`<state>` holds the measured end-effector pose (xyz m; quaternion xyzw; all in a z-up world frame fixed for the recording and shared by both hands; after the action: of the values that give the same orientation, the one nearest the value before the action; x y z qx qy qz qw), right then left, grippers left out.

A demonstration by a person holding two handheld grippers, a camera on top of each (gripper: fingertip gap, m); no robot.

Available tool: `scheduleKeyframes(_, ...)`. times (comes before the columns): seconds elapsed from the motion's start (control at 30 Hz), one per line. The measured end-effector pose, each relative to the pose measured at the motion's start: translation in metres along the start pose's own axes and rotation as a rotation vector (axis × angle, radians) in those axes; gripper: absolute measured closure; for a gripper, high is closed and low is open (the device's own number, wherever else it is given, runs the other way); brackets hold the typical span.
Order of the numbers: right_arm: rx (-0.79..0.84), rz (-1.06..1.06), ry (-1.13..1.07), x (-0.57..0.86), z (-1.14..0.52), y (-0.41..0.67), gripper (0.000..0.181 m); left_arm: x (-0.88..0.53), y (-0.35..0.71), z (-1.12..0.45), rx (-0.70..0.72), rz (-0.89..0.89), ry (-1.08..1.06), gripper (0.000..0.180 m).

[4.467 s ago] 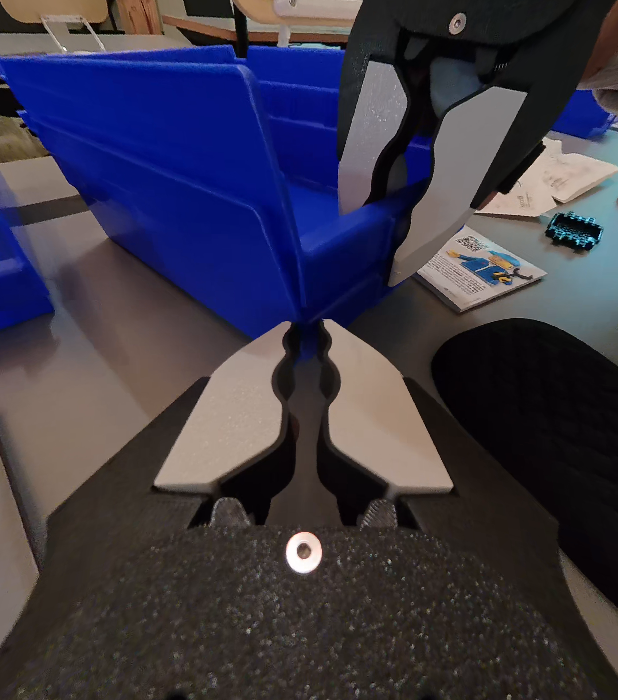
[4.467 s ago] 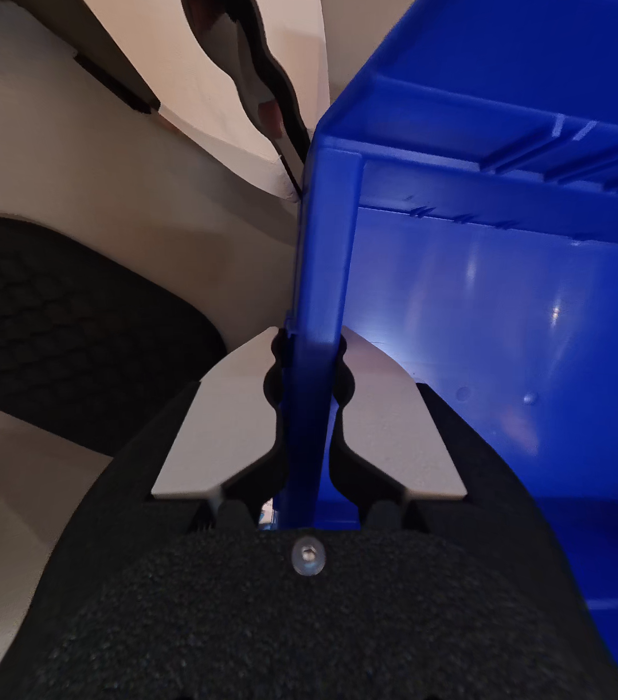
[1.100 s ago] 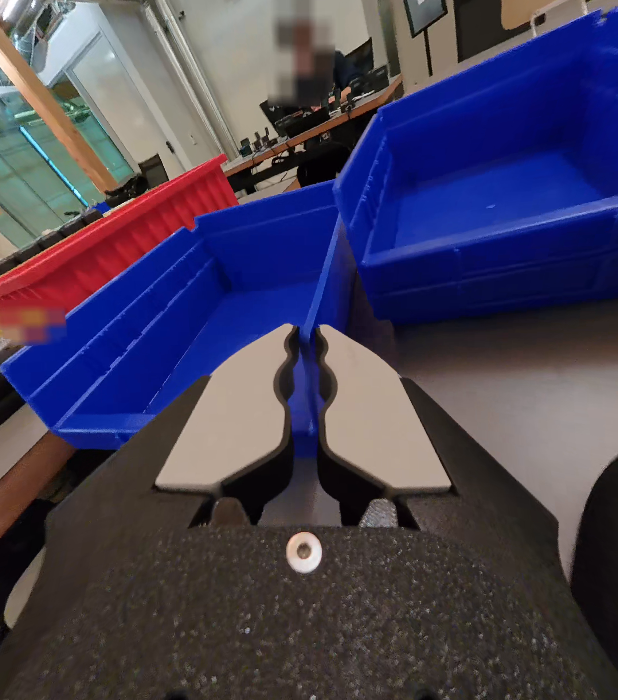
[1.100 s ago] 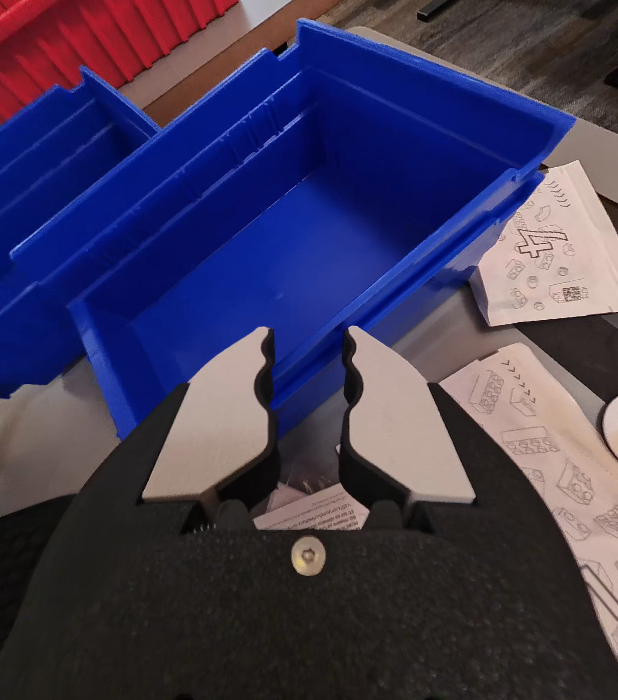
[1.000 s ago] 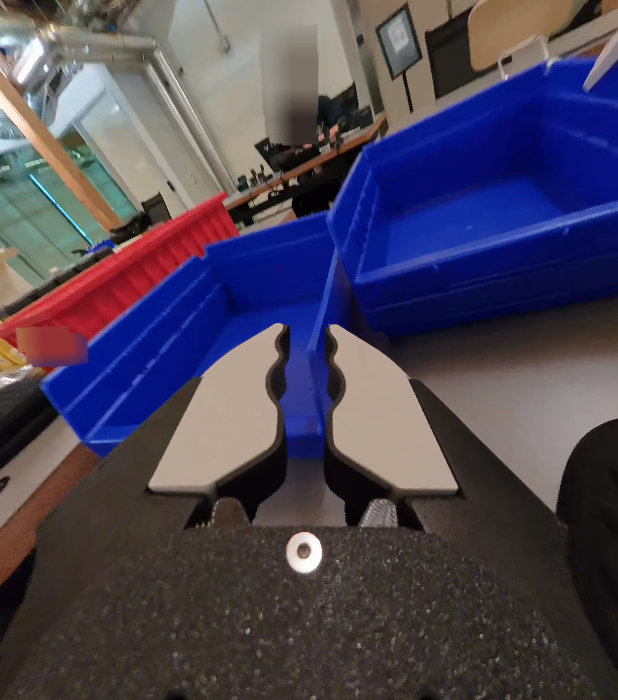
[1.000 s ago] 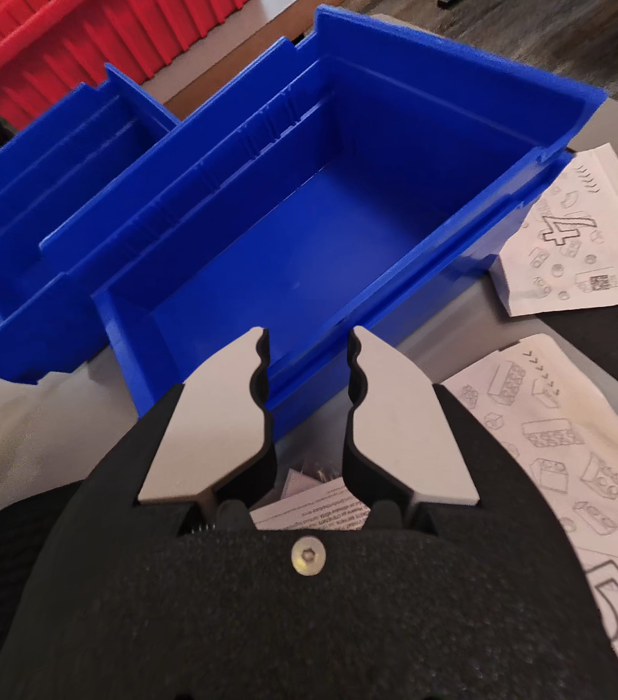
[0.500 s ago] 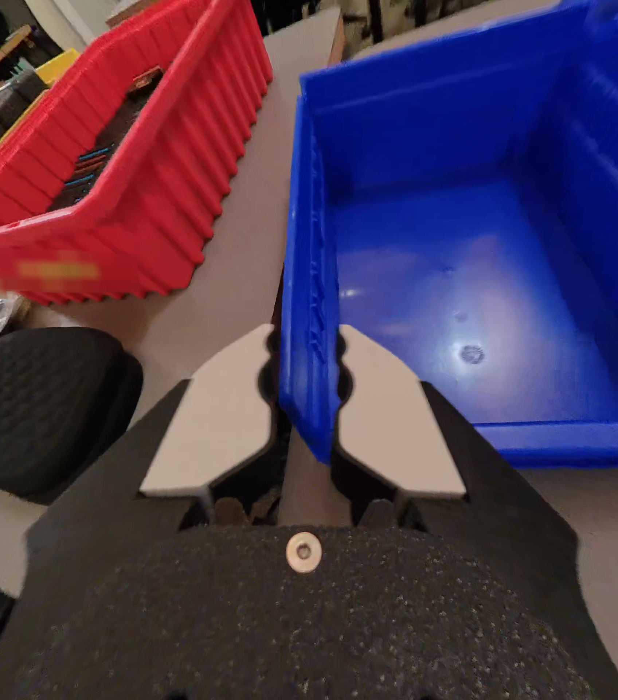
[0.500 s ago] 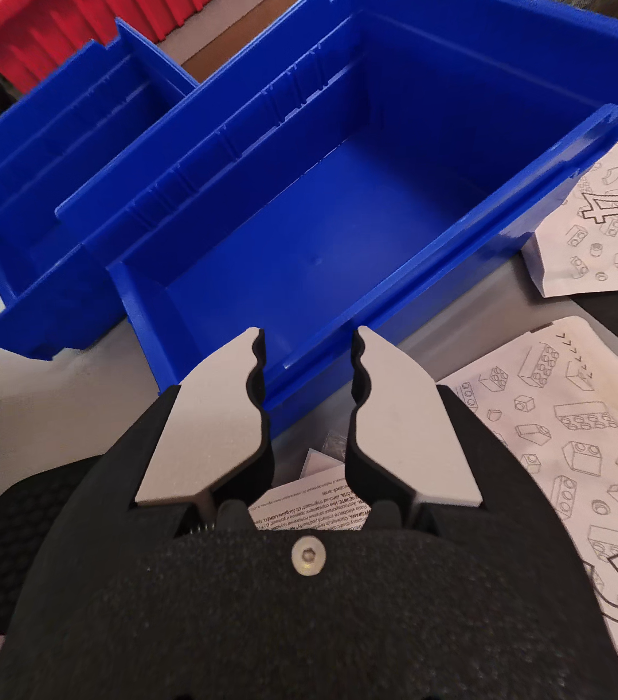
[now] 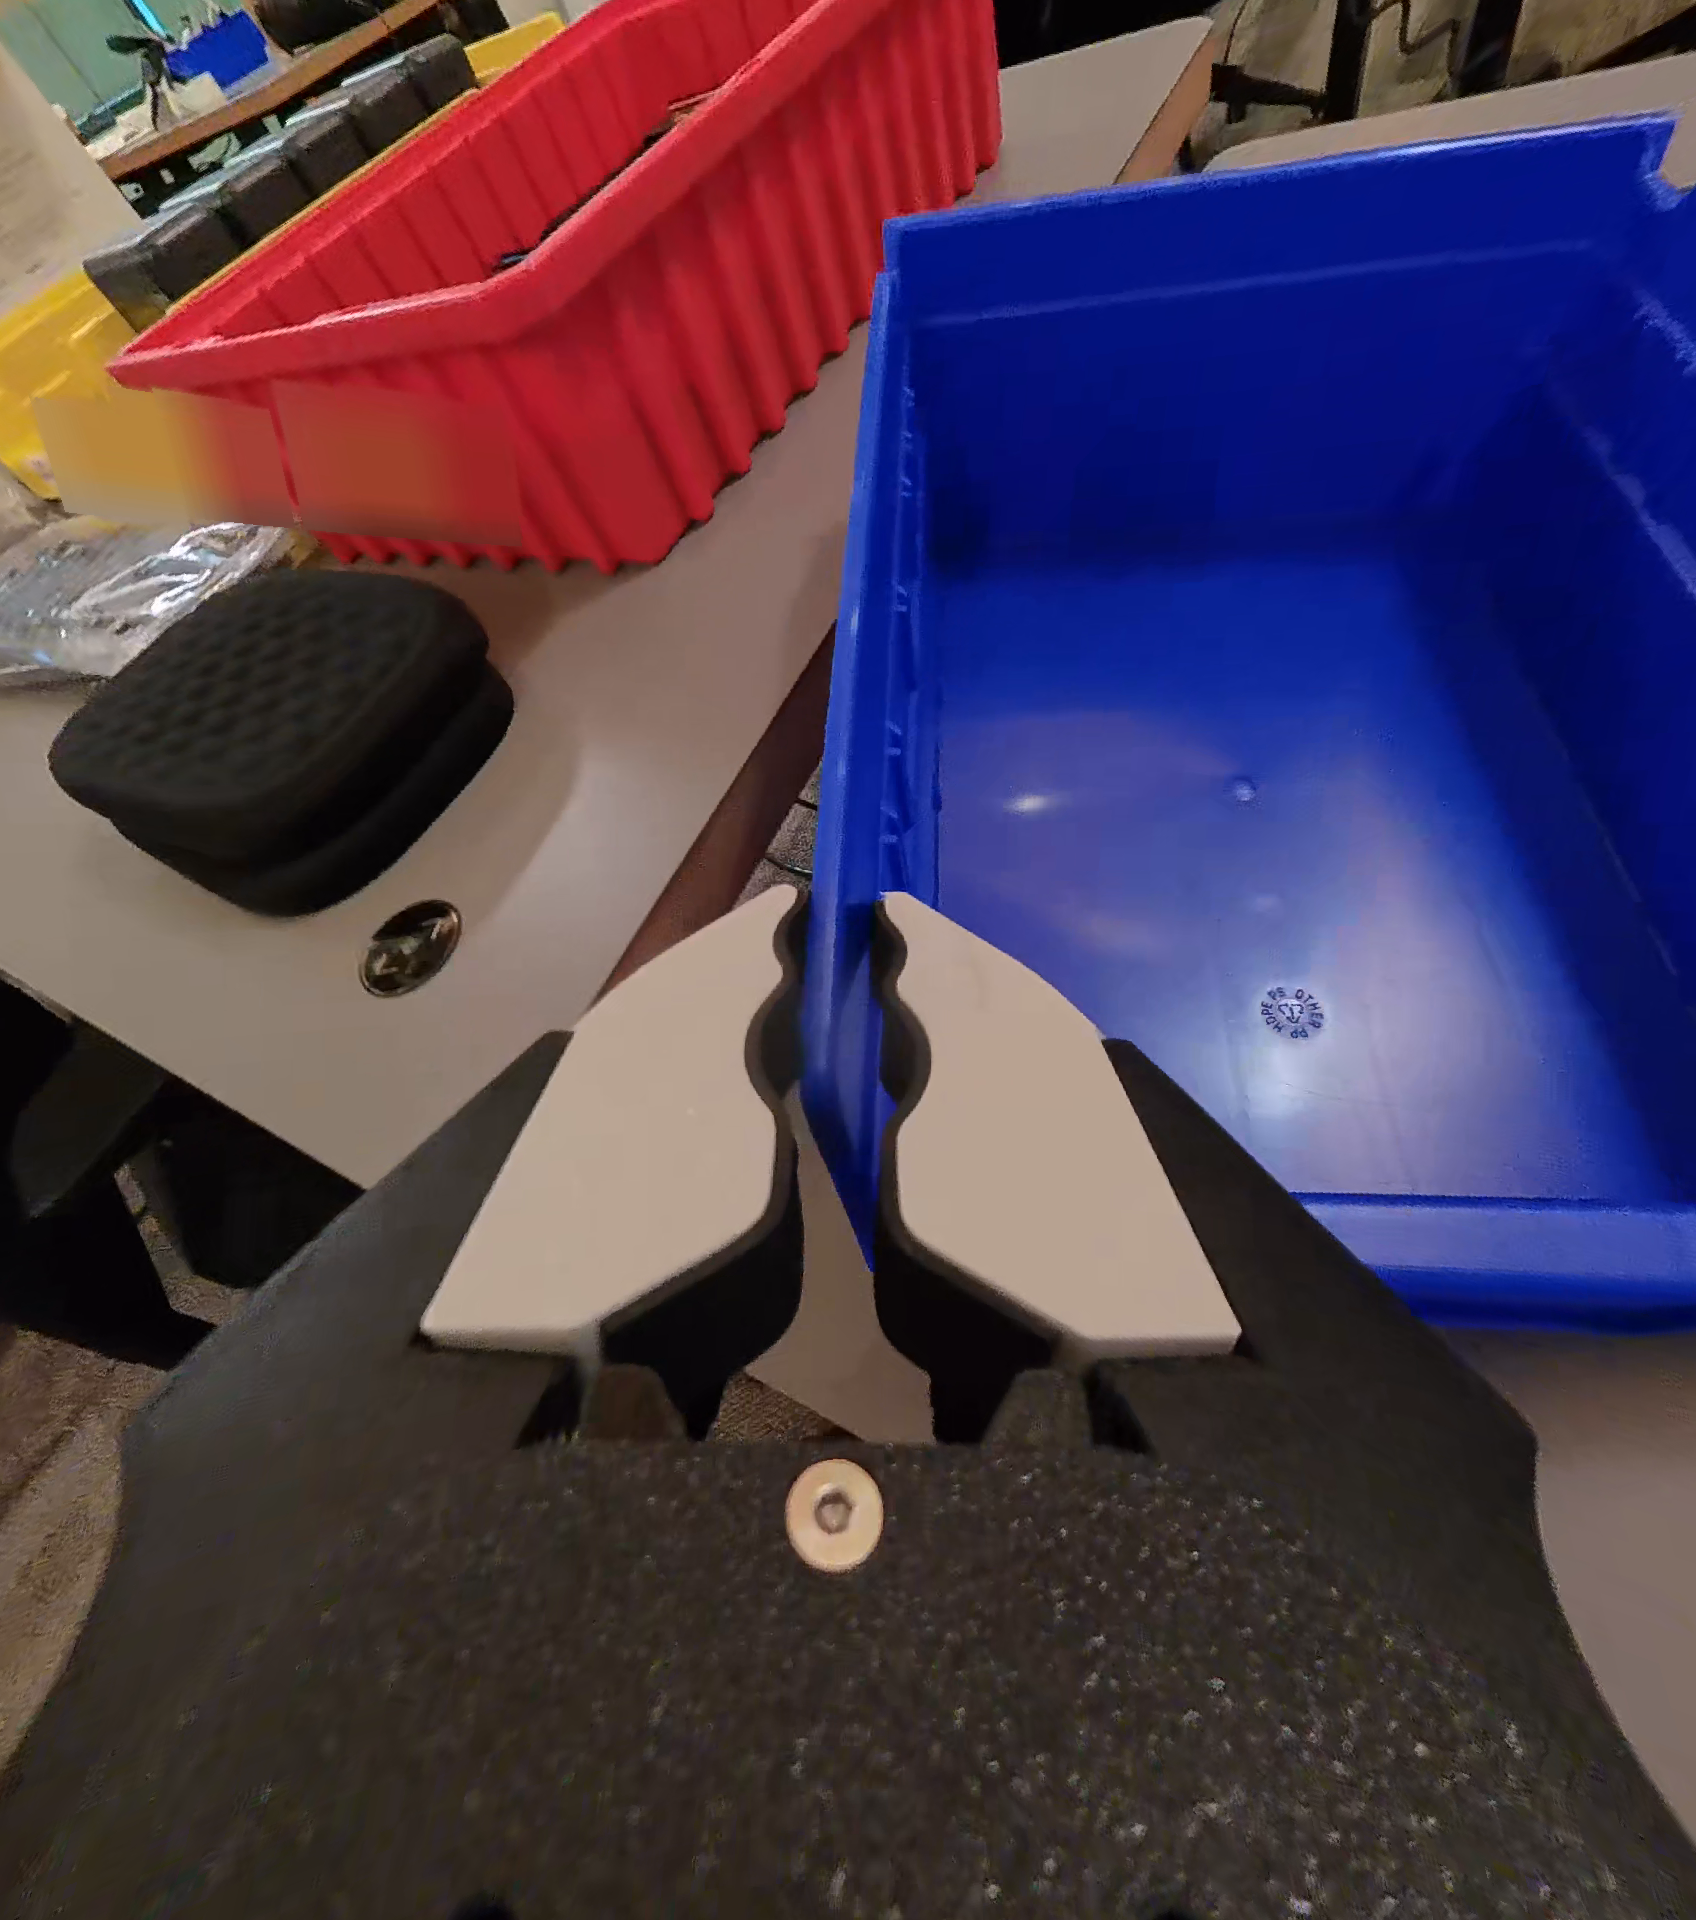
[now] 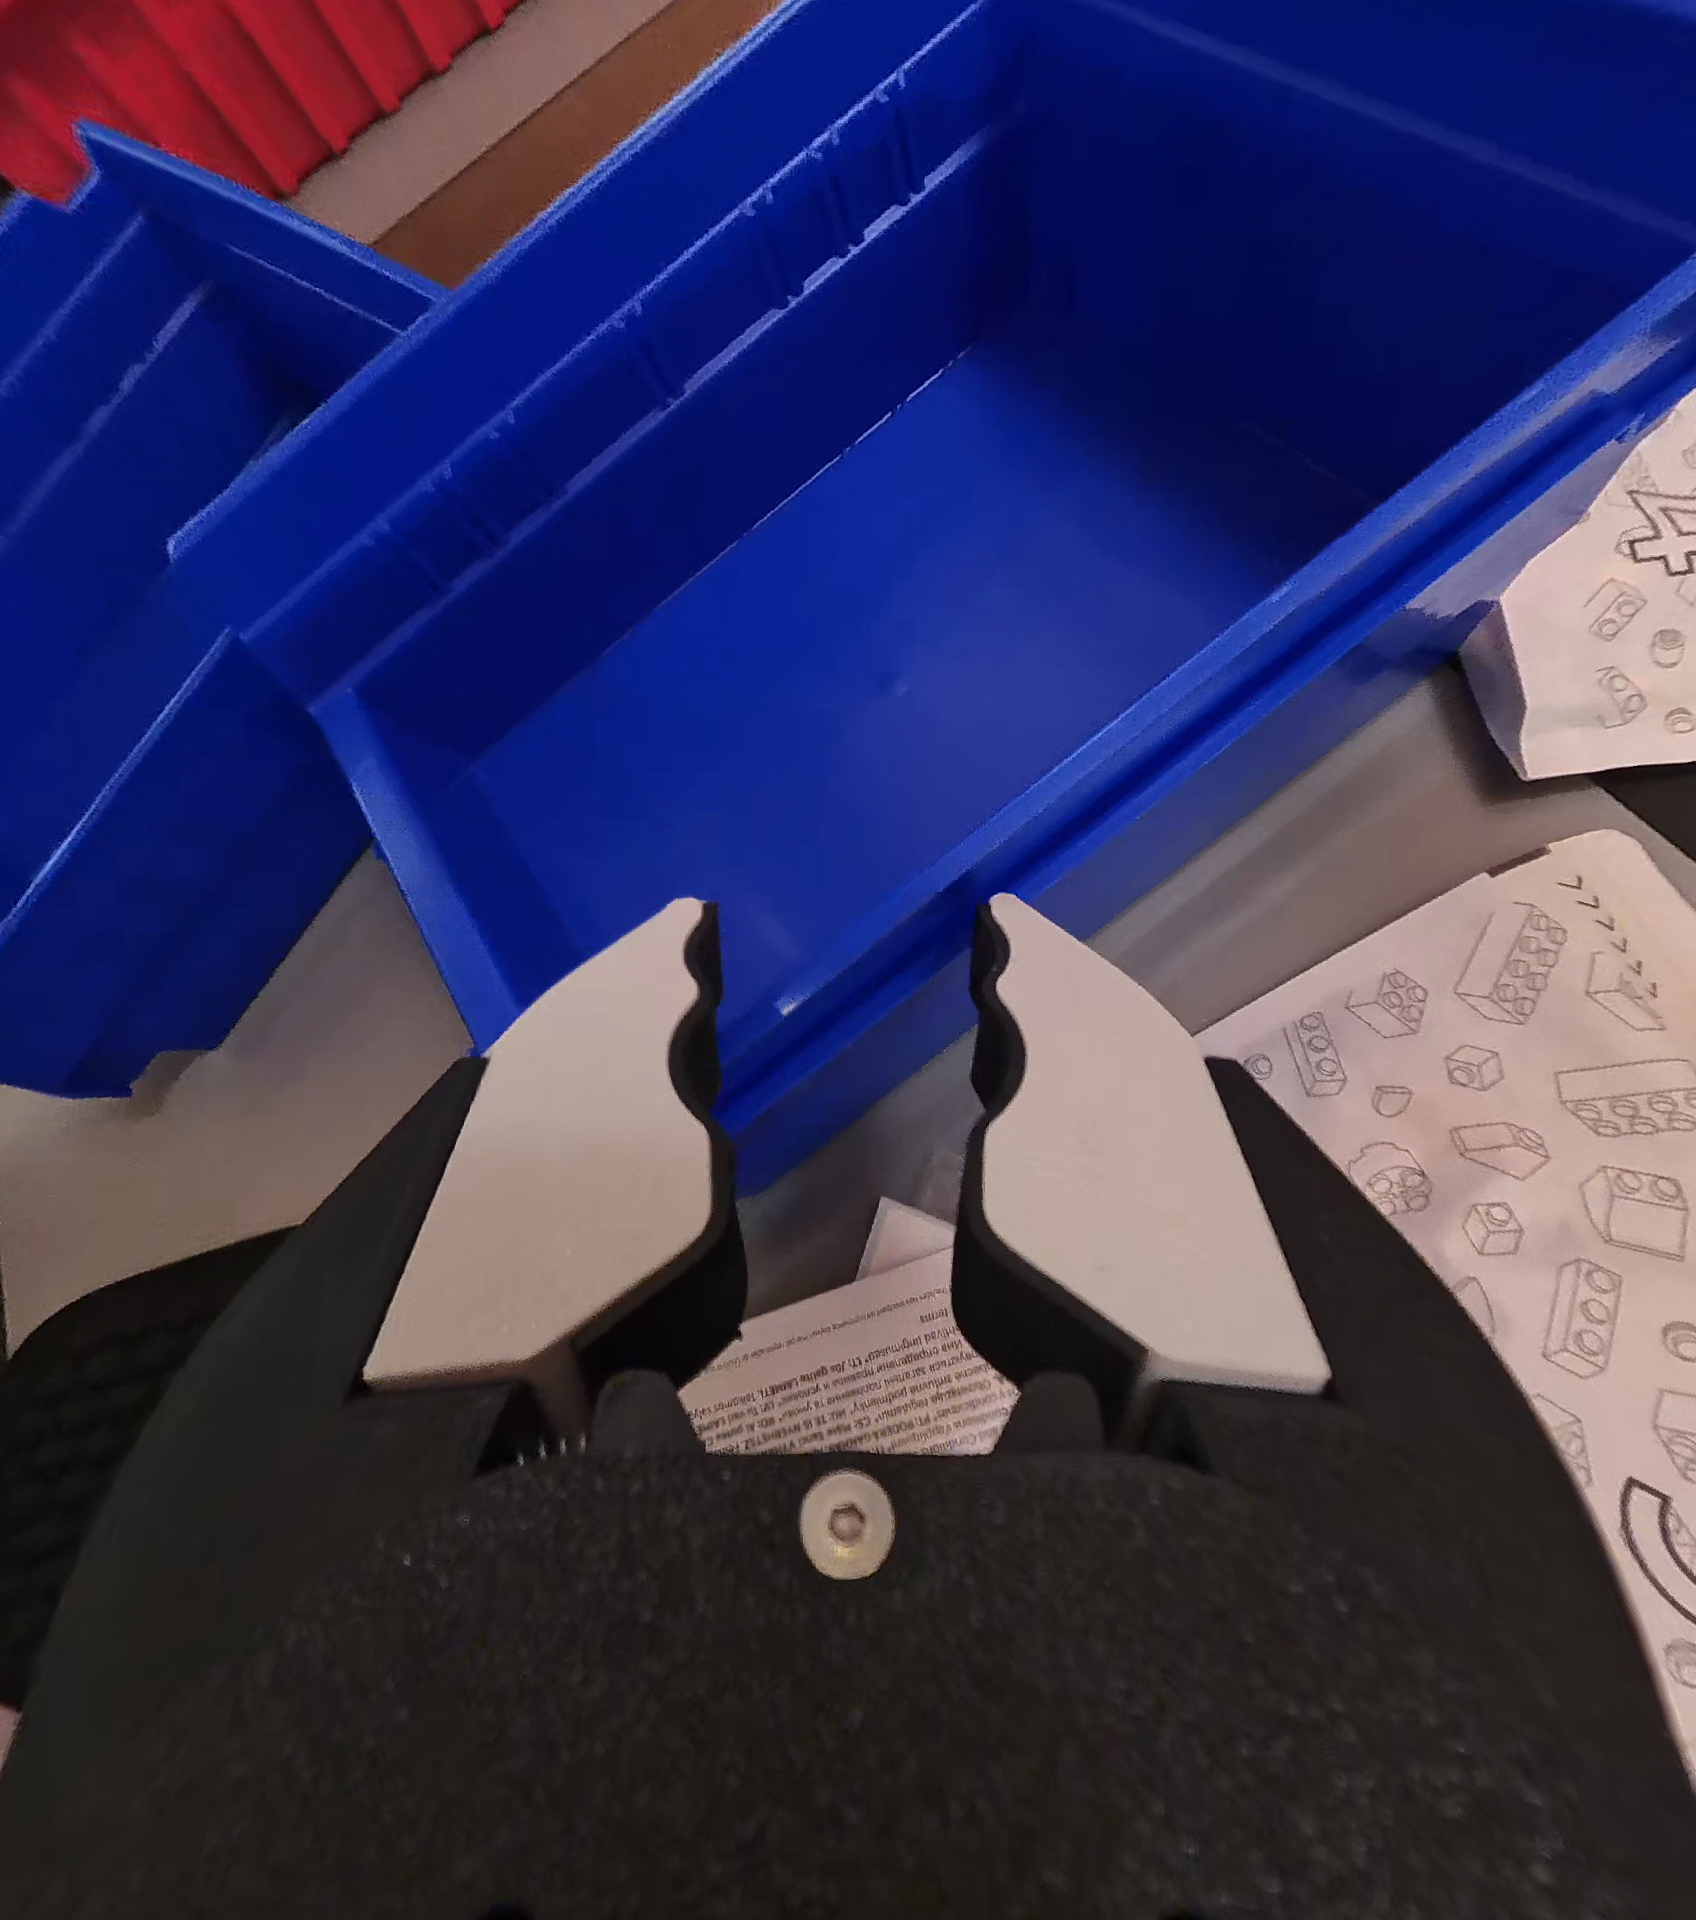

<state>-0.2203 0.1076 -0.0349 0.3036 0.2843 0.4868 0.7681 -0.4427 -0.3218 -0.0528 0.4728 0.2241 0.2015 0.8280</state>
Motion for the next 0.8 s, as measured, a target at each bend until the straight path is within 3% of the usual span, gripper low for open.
scheduleKeyframes(0.13, -0.005, -0.011, -0.023, 0.004, -0.005, 0.006, 0.146, 0.009, -0.006, 0.008, 0.017, 0.021, -0.043, 0.161)
scheduleKeyframes(0.33, -0.006, 0.051, -0.068, 0.003, -0.018, 0.018, 0.149, 0.008, -0.010, 0.025, 0.080, 0.023, -0.057, 0.146)
scheduleKeyframes(0.5, 0.008, 0.105, -0.076, 0.014, -0.043, 0.046, 0.155, 0.014, 0.015, 0.065, 0.263, -0.022, -0.054, 0.151)
scheduleKeyframes(0.63, 0.010, 0.117, -0.103, 0.023, -0.067, 0.071, 0.160, 0.040, 0.034, 0.074, 0.390, -0.039, -0.186, 0.153)
scheduleKeyframes(0.8, 0.021, 0.138, -0.113, 0.035, -0.095, 0.099, 0.162, 0.075, 0.044, 0.055, 0.425, -0.054, -0.354, 0.153)
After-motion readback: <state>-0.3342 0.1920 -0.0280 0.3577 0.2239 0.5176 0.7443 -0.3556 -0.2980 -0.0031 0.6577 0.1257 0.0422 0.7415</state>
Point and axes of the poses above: each gripper's, where its closed fingertips meet, z back along the fingers, y out of its top, x = y × z across the jaws, the point moved 8 cm from there along z, back along the fingers, and after that the axes turned 13 degrees about -y, right-handed, at the moved point
